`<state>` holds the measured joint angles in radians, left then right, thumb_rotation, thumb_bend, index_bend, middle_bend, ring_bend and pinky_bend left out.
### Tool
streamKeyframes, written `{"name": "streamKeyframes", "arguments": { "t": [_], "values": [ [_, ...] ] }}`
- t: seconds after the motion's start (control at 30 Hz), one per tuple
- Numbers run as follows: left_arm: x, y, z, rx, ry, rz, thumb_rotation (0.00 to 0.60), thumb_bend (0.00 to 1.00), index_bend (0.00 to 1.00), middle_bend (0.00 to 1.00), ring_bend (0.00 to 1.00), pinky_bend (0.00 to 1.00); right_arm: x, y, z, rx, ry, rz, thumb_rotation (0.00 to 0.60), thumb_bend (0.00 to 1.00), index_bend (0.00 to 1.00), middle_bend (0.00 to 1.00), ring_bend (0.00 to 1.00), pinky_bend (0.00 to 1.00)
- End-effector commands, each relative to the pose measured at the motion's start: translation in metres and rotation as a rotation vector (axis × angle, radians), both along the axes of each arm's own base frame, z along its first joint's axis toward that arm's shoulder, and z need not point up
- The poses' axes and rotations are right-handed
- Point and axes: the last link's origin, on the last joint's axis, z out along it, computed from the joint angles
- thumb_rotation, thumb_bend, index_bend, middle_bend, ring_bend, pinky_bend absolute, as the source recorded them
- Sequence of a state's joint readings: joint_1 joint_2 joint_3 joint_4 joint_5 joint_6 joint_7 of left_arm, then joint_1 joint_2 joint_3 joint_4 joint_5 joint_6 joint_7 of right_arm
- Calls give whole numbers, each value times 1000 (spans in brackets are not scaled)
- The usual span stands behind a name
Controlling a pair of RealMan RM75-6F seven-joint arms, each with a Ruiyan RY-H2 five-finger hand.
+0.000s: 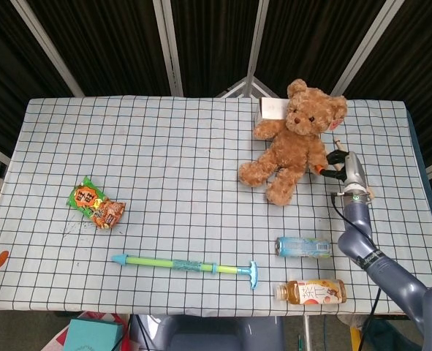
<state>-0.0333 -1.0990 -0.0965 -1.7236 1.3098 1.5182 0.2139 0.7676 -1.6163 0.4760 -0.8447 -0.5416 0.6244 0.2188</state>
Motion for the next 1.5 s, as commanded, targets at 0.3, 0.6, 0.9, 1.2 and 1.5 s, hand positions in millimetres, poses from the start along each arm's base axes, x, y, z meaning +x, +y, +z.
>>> {"name": "streamKeyframes", "arguments": {
  "t": [0.3, 0.6, 0.9, 1.2, 1.5],
  "values": [
    [-1, -1, 1, 10, 5, 4, 600, 310, 182, 0, 0, 118, 11, -18, 6, -69, 245, 164, 600, 355, 601, 566, 371, 0],
    [0, -2, -1, 6, 10, 4, 600, 310, 181, 0, 0, 118, -23, -4, -10, -23, 304, 120, 600, 357, 601, 566, 372, 0],
    [1, 0, -4, -5, 10, 4, 600, 310, 181, 0, 0, 118, -1, -19, 1, -84, 311, 186, 600, 357, 601, 567, 372, 0],
    [1, 0, -3, -7, 6, 3, 600, 310, 182, 0, 0, 118, 2, -22, -2, -74, 376, 191, 600, 357, 601, 567, 376, 0],
    [1, 0, -4, -12, 7, 1, 600, 310, 182, 0, 0, 118, 0, -18, -4, -72, 504, 216, 600, 357, 601, 568, 385, 0]
  ]
}}
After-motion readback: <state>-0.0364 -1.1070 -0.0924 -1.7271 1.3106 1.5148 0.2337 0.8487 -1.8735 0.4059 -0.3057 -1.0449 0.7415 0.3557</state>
